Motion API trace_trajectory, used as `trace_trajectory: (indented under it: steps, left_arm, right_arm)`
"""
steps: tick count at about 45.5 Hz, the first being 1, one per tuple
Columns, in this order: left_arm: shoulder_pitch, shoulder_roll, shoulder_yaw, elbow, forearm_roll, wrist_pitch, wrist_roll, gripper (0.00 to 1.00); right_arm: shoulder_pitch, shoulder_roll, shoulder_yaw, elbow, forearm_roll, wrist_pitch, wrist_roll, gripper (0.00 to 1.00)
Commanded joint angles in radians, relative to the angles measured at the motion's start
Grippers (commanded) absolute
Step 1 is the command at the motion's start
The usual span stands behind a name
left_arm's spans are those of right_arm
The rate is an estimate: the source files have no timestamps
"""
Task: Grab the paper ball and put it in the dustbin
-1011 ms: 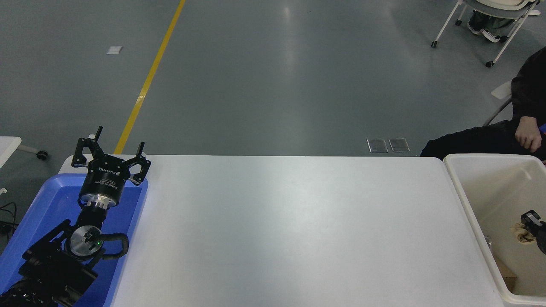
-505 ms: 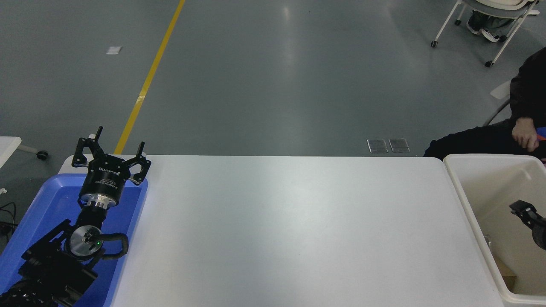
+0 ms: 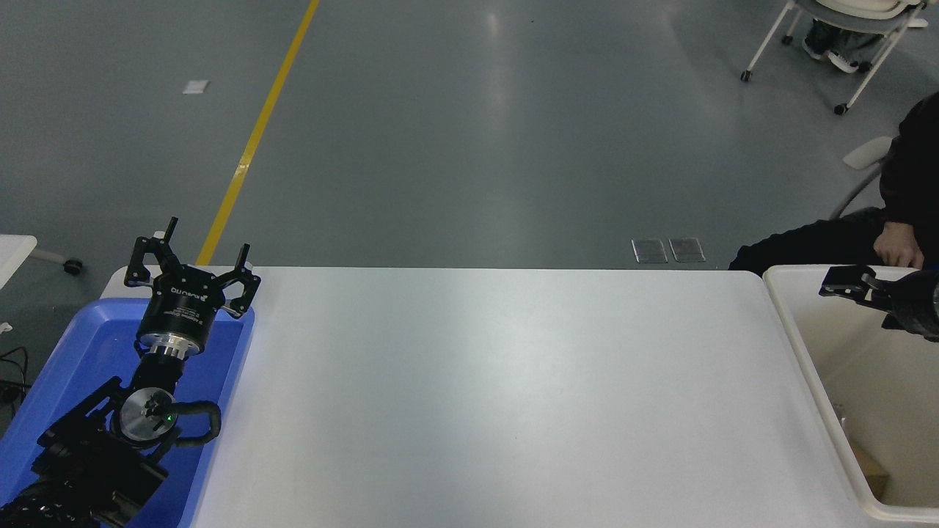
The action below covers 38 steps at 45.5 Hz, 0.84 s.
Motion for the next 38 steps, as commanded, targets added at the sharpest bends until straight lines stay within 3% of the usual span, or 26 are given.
trace_trajectory:
  steps: [1,19,26,38]
  left_arm:
    - [0.002,0.0,-0.001,0.0,0.0,0.001,-0.001,1.0]
    - [0.002,0.0,-0.003,0.0,-0.002,0.004,-0.001,1.0]
    - [0.002,0.0,-0.003,0.0,-0.002,0.004,-0.001,1.0]
    - [0.003,0.0,-0.003,0.0,-0.002,0.004,-0.001,1.0]
  right_arm:
    - [0.459,0.135,-0.243,0.3,0.148,0.266,-0.003,1.0]
    - [0.701,0.6,-0.222,0.366,0.52,0.303,-0.009,1.0]
    - [0.715,0.662,-0.209,0.359,0.55,0.303,-0.011,1.0]
    - [0.732,0.659,-0.225,0.36,0.566,0.303,-0.011,1.0]
